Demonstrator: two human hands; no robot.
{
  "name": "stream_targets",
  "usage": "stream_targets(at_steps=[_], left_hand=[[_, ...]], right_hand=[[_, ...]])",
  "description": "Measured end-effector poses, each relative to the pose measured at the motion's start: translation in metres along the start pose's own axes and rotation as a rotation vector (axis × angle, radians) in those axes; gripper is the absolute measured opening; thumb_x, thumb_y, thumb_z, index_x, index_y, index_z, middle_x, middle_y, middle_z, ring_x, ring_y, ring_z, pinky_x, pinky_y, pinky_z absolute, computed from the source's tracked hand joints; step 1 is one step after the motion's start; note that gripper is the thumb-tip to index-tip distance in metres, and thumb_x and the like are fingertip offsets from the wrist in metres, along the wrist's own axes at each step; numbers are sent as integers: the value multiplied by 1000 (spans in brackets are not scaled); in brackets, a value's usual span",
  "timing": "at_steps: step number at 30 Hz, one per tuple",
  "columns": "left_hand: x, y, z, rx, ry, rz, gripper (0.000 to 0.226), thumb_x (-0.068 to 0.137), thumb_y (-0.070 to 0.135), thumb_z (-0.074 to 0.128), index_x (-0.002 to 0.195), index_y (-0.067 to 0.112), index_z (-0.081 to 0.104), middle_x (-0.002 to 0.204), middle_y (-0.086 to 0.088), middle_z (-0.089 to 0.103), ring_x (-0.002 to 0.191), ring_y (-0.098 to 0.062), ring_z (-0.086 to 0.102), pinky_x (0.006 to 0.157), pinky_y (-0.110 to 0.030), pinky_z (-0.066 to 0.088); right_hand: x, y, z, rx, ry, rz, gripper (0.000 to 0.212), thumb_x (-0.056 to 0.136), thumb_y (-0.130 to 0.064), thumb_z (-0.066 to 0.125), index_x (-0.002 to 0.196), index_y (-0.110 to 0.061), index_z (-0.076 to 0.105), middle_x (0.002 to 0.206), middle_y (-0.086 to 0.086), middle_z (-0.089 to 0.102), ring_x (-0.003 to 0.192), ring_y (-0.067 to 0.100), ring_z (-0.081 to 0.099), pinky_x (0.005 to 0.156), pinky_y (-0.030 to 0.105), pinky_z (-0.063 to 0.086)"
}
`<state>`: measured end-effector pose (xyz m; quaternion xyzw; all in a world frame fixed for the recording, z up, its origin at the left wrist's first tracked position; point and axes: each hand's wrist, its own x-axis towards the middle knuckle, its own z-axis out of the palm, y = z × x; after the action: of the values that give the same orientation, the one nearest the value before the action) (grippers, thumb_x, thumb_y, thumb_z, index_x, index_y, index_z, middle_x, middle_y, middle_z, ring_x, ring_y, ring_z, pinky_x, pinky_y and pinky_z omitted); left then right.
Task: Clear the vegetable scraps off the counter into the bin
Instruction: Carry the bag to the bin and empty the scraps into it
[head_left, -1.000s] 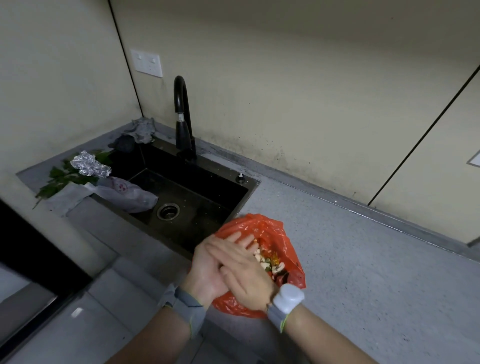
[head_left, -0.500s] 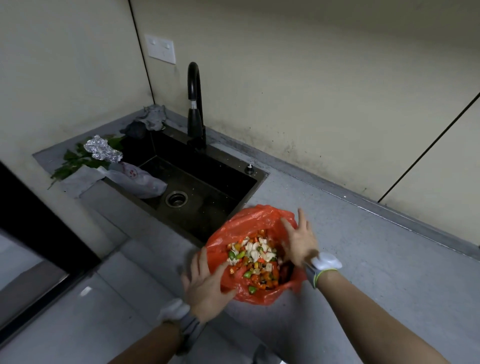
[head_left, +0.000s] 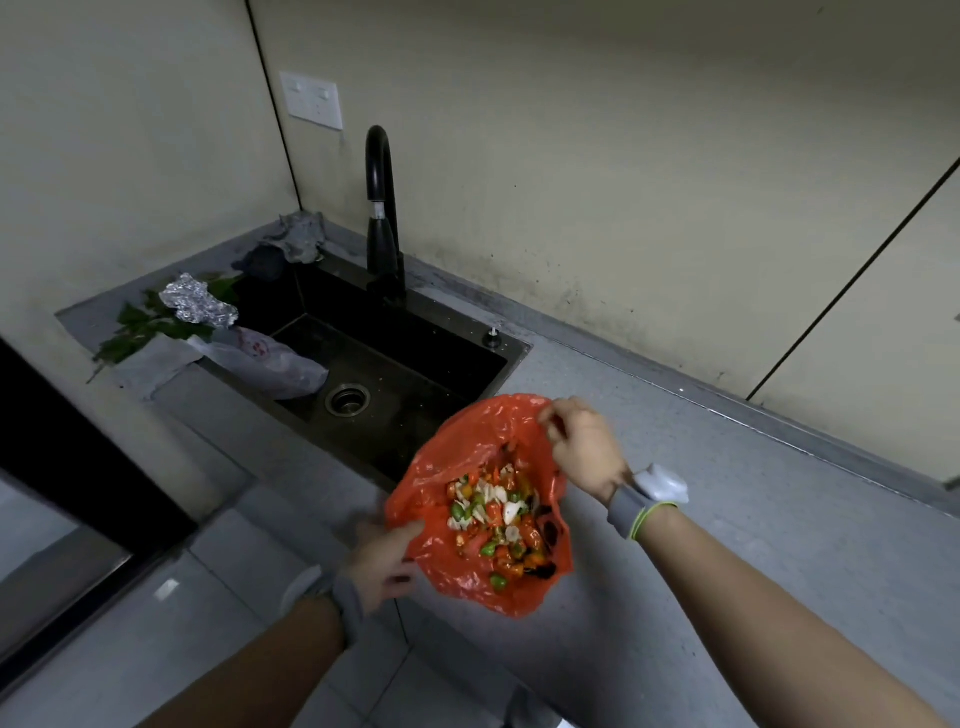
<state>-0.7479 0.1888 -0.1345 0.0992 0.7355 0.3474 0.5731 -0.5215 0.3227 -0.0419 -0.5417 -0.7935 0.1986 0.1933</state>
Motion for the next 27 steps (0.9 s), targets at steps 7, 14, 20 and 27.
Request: stream_targets(at_steps=[7,14,20,27], left_hand=[[-17,35,4,-395,-17,112,7,97,11,55,96,6,60,86,-11,64,77,-22,62,66,-31,51],[-35,94,-7,-311,61,403,10,97,13,55,88,10,60,69,-6,49,56,-14,47,50,-21,45],[-38,99,-18,-164,142,548,27,97,16,52,71,12,56,58,-2,50,55,-16,49,64,-33,45],[-45,119,-12,-80,87,604,25,96,25,50,78,10,59,65,-7,55,60,-17,55,66,-32,51]], right_hand=[[-1,0,-5,362,182,136,27,96,1,51,112,-10,69,114,6,64,108,23,59,97,29,43],[3,2,-18,434,267,139,30,99,-1,51,123,-8,67,123,14,63,115,26,57,107,40,43],[-7,2,-28,414,322,104,32,96,2,49,119,-6,70,116,10,71,104,24,64,96,37,50],[2,-8,-32,365,366,90,29,96,2,48,107,-7,73,100,10,74,90,22,65,81,29,48]])
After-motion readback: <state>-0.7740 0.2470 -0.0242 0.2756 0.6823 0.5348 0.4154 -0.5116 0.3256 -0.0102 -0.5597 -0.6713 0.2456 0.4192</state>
